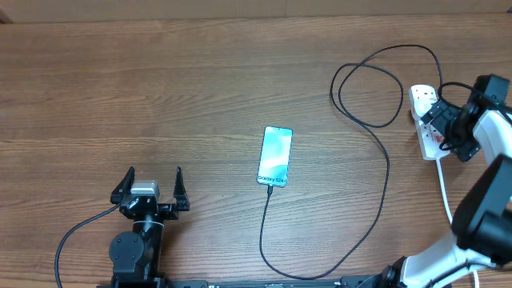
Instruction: Plug charger to phone and switch on socket
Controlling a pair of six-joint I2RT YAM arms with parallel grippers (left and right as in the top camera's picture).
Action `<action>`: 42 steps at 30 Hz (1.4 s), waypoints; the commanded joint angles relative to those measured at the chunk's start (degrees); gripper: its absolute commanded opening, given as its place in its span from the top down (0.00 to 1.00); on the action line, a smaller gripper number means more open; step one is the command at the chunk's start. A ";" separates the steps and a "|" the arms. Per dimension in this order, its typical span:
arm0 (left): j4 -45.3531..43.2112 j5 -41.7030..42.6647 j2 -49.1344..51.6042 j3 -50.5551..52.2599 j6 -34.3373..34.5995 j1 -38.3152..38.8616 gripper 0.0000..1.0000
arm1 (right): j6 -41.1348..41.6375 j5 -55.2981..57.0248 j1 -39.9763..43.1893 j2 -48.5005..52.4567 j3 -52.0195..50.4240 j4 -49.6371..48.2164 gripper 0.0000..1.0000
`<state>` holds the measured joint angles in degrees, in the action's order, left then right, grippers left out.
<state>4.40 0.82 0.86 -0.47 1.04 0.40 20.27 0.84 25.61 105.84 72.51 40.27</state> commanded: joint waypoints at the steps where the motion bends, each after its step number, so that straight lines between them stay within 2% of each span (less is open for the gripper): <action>1: 0.09 0.09 -0.61 0.17 -1.29 0.26 0.01 | -0.85 -0.96 -0.85 -8.68 0.59 -1.16 0.00; 12: 0.09 0.09 -0.61 0.17 -1.29 0.26 0.00 | -0.85 -0.96 -0.74 -22.60 0.59 -1.16 0.00; 24: 0.09 0.09 -0.61 0.17 -1.29 0.26 0.00 | -0.85 -0.96 -1.84 -26.56 0.57 -0.92 0.00; 32: 0.09 0.09 -0.61 0.17 -1.29 0.26 0.00 | -0.85 -0.96 -5.81 -31.54 0.57 -0.92 0.00; 42: 0.07 0.09 -0.61 0.17 -1.29 0.26 0.00 | -0.85 -0.94 -12.33 -32.46 0.42 -0.90 0.00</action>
<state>4.40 0.80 0.86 -0.47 1.04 0.40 20.27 0.21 15.44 74.30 72.53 39.68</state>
